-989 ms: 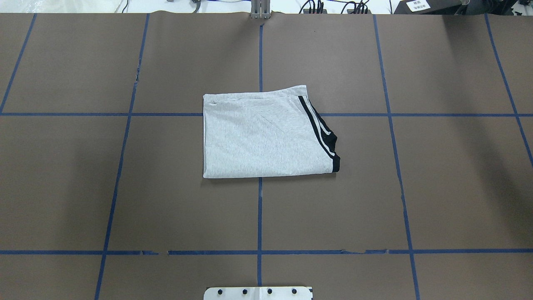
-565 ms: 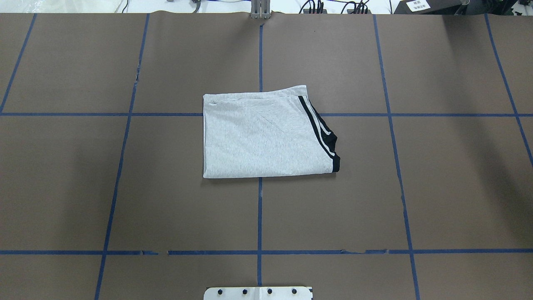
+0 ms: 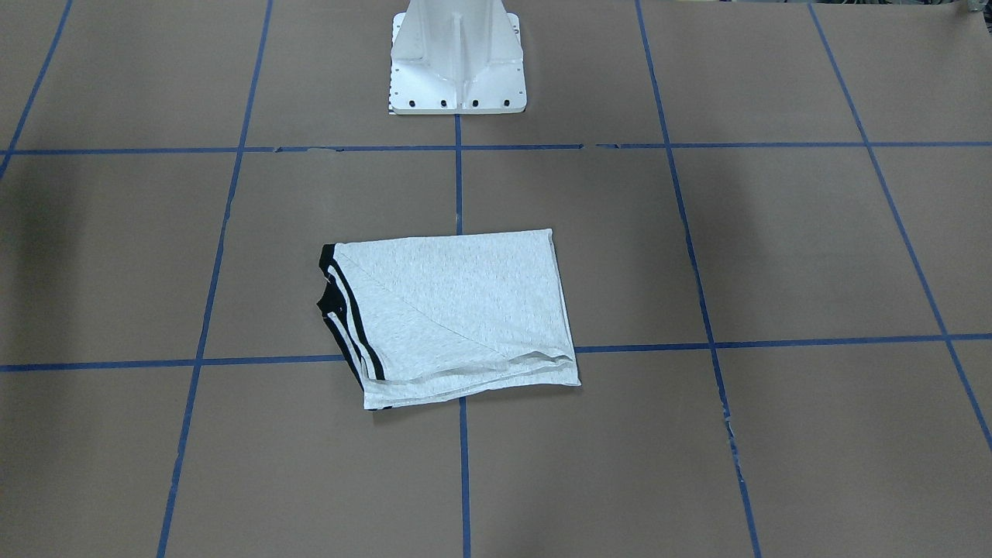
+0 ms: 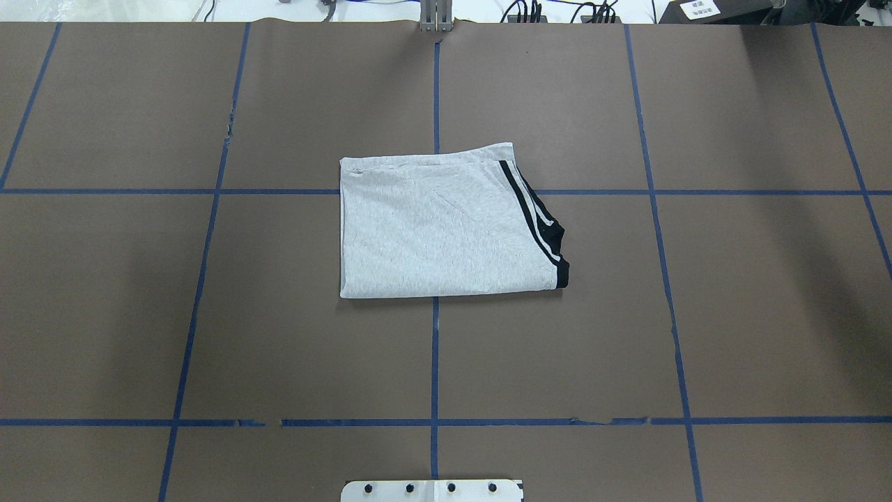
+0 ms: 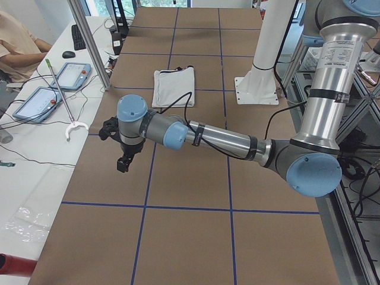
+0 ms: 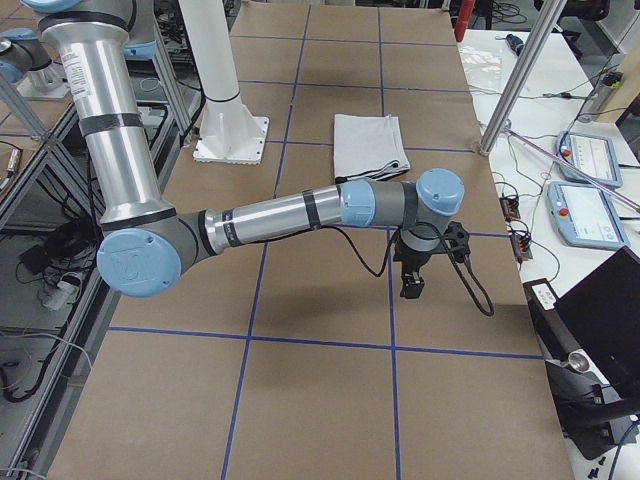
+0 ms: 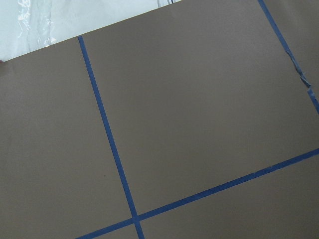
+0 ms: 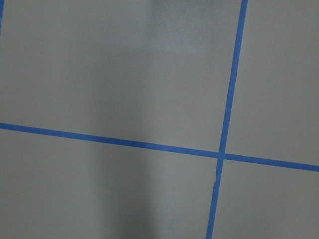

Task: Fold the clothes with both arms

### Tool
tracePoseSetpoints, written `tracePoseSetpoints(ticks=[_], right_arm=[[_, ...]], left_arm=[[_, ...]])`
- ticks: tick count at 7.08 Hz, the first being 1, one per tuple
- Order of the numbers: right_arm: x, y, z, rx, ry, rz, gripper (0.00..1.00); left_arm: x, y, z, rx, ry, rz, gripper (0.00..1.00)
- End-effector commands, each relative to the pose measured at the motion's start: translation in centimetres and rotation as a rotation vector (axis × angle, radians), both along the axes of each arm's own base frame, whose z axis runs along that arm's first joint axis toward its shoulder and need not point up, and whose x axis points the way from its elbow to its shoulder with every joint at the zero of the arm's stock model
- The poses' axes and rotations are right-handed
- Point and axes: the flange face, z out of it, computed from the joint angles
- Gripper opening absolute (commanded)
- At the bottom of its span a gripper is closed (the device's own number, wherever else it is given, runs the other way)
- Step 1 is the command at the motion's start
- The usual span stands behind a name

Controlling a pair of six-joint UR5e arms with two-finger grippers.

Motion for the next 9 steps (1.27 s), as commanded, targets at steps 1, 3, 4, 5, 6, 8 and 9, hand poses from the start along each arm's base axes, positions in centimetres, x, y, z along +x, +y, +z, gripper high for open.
tracePoseSetpoints(ticks=[1, 3, 4, 5, 6, 8, 9], right_arm=[[0.0, 0.2, 0.1, -0.003, -0.002, 0.0, 1.0], [0.0, 0.2, -0.3, 0.003, -0.009, 0.001, 1.0], [-0.1, 0.1, -0.8, 0.011, -0.015, 0.001, 1.0], [-0.1, 0.2, 0.0, -0.002, -0.013, 0.0, 1.0], [-0.1, 0.2, -0.1, 0.0, -0.013, 0.0, 1.0], [-0.1, 0.5, -0.2, 0.001, -0.013, 0.002, 1.0], [0.0, 0.3, -0.7, 0.01, -0.014, 0.003, 1.0]], left_arm=[[0.0, 0.2, 0.4, -0.006, 0.003, 0.004, 1.0], [-0.1, 0.5, -0.3, 0.011, 0.004, 0.001, 1.0], [0.0, 0.0, -1.2, 0.027, 0.005, 0.002, 1.0], [0.0, 0.3, -2.2, 0.047, 0.004, 0.001, 1.0], [0.0, 0.6, -3.0, 0.063, 0.003, -0.001, 1.0], [0.1, 1.3, -0.7, 0.024, 0.003, 0.003, 1.0], [0.0, 1.4, -1.1, 0.032, 0.002, 0.0, 1.0]])
